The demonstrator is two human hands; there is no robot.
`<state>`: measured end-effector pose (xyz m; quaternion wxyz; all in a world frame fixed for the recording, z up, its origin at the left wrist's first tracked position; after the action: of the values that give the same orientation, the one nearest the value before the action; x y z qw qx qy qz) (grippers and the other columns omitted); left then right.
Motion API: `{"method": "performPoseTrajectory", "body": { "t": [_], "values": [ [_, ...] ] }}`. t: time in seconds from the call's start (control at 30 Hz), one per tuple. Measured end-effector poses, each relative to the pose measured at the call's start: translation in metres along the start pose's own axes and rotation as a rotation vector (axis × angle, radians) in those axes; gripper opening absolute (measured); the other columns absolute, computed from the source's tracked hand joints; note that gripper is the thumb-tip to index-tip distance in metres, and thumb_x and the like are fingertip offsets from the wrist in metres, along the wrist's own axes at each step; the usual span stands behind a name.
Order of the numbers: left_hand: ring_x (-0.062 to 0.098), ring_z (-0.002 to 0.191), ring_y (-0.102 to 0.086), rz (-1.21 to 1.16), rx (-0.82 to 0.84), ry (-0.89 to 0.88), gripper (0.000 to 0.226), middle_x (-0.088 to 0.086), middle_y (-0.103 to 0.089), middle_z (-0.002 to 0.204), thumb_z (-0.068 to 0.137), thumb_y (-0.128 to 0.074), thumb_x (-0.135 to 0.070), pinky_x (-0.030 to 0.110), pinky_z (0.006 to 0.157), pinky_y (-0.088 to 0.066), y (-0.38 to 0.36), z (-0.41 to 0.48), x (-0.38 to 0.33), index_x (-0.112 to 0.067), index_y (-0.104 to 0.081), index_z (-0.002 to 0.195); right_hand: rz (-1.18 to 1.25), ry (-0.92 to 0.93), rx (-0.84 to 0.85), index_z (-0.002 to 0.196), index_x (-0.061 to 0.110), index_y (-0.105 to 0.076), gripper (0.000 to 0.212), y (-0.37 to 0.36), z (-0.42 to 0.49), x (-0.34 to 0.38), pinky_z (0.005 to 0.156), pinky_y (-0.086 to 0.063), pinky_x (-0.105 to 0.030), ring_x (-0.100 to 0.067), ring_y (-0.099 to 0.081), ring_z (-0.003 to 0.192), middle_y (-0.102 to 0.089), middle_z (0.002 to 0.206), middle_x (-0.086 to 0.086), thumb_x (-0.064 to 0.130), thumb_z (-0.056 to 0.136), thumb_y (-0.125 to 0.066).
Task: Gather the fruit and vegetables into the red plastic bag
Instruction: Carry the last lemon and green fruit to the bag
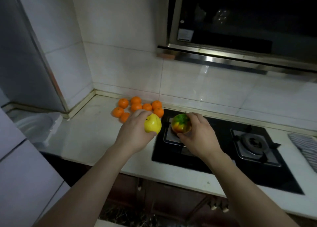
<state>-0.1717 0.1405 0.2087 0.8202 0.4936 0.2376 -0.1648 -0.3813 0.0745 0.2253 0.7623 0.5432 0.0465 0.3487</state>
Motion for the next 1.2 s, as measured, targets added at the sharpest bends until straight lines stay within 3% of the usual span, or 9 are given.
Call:
{"method": "performPoseTrajectory", "body": {
  "t": [0.2, 0.8, 1.2],
  "values": [
    [0.020, 0.118, -0.049, -0.033, 0.047, -0.074, 0.067, -0.005, -0.050, 0.130, 0.065, -0.082, -0.030, 0.038, 0.094, -0.045, -0.039, 0.001, -0.064, -0.025, -0.054, 0.126, -0.032, -0.070, -0.046, 0.133, 0.017, -0.045, 0.068, 0.049, -0.044, -0.052, 0.099, -0.040, -0.030, -0.019, -0.047, 0.118, -0.050, 0.131, 0.000, 0.042, 0.076, -0.072],
    [0.016, 0.114, -0.049, -0.135, 0.206, -0.286, 0.066, -0.011, -0.049, 0.128, 0.068, -0.081, -0.034, 0.036, 0.089, -0.047, -0.218, -0.054, -0.362, -0.027, -0.052, 0.127, -0.119, -0.325, -0.171, 0.133, 0.015, -0.045, 0.068, 0.230, -0.227, -0.291, 0.100, -0.036, -0.028, -0.019, -0.044, 0.121, -0.048, 0.133, 0.001, 0.038, 0.075, -0.073],
    [0.018, 0.117, -0.049, -0.230, 0.367, -0.484, 0.065, -0.007, -0.049, 0.128, 0.068, -0.078, -0.037, 0.036, 0.095, -0.045, -0.349, -0.037, -0.520, -0.025, -0.052, 0.126, -0.214, -0.579, -0.227, 0.131, 0.017, -0.047, 0.068, 0.314, -0.301, -0.431, 0.096, -0.036, -0.025, -0.017, -0.044, 0.120, -0.048, 0.131, 0.002, 0.035, 0.072, -0.074]
  ]
}}
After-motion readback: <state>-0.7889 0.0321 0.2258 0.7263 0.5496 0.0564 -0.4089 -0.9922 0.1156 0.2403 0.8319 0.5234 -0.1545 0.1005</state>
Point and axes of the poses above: each hand's wrist, its own z-axis towards the middle knuckle, its own y-axis out of the back of the hand, x = y × z, the point moved 3 cm from there along z, towards the middle knuckle
